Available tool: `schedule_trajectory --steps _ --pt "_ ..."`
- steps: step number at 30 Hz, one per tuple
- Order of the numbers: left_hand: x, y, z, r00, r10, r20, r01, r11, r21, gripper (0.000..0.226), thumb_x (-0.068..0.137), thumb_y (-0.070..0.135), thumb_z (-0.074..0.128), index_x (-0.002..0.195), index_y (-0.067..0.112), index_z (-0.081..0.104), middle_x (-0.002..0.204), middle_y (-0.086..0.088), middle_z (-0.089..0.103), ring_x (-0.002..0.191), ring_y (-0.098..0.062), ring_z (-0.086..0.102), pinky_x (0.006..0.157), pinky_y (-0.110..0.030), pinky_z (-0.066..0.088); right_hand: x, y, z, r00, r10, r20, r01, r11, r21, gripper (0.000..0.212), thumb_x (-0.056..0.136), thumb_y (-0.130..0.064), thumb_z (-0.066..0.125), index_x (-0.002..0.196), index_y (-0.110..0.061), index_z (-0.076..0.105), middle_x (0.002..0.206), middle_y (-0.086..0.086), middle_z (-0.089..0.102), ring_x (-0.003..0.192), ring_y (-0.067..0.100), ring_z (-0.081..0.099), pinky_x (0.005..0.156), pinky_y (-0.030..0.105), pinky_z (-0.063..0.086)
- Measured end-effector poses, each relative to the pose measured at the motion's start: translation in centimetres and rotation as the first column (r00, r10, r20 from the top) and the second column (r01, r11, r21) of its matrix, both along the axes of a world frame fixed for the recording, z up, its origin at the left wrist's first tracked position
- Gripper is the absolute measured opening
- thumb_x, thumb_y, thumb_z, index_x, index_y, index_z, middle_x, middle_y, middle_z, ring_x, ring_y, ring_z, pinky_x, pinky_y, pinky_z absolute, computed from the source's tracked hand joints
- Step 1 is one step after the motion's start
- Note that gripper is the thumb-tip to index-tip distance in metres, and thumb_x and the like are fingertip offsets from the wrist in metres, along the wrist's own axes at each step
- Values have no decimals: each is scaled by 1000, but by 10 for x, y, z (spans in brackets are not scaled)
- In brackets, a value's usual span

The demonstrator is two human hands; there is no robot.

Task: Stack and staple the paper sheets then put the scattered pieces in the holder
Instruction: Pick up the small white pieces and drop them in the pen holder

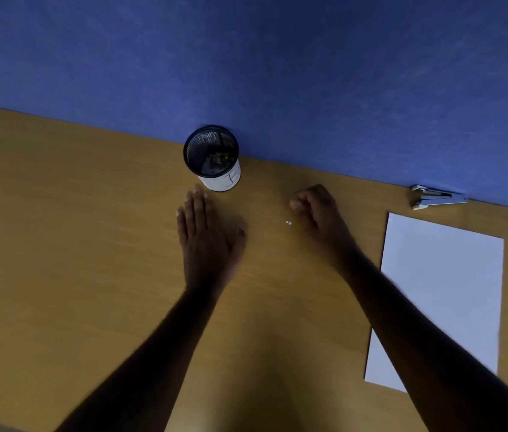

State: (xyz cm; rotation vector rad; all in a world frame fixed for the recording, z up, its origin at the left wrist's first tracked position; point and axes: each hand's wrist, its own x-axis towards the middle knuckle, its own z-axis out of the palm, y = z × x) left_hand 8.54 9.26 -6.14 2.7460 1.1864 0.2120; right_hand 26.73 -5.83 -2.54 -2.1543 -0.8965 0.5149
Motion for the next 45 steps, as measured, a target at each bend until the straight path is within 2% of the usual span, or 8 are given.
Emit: schedule_trajectory --steps 5,8,13,20,31,37,42,45 --pt "0 0 0 1000 1 -16 -1 1000 -17 89 100 59 40 164 0 24 176 -17 19 166 -31 13 135 -51 11 2 18 38 981 -63 -183 88 987 132 17 106 -23 52 106 -9 62 103 4 60 93 9 57 79 9 41" --pt "0 -1 1 1000 -1 -16 0 1000 -25 89 101 60 39 165 0 23 176 -17 18 166 -31 12 135 -51 10 2 39 60 990 -9 -143 38 978 205 17 105 -22 54 104 -7 62 102 7 59 92 11 57 80 14 43" --pt "2 -1 2 1000 5 3 -5 1000 -30 91 101 60 42 165 -1 22 176 -17 20 166 -31 13 135 -51 11 -1 96 87 981 147 123 -176 943 281 16 104 -20 56 104 -6 64 108 8 56 89 8 57 77 15 46" --pt "2 -1 1 1000 10 17 -10 1000 -21 91 102 60 44 165 -1 23 175 -17 22 165 -31 16 134 -52 13 8 147 74 737 276 617 -300 951 -67 28 102 -38 48 93 -23 71 91 -3 71 75 16 69 54 24 45" --pt "2 1 1 1000 9 16 -9 999 -30 91 101 61 44 165 -1 22 176 -16 19 166 -30 13 134 -52 13 20 154 89 878 287 383 -311 950 1 20 90 -35 71 93 -16 68 97 1 71 89 22 66 70 37 54" --pt "1 1 2 1000 11 23 -11 1000 -12 89 101 59 45 164 -2 25 175 -17 21 165 -32 16 135 -52 12 25 149 87 870 333 364 -368 929 29 31 99 -23 51 118 -17 75 117 0 75 109 19 69 94 35 53" --pt "2 2 1 1000 10 18 -9 1000 -15 90 101 58 46 164 -2 25 175 -17 22 165 -32 16 134 -52 13 28 128 90 925 202 323 -271 945 185 23 98 -35 63 94 -14 69 97 -5 69 83 -1 55 73 26 49" --pt "1 2 0 1000 7 14 -7 1000 -12 89 101 58 47 164 0 25 176 -16 21 165 -32 16 134 -52 13 27 99 86 924 174 340 -251 948 195 33 101 -37 59 85 -8 62 89 1 58 74 4 49 68 25 43"
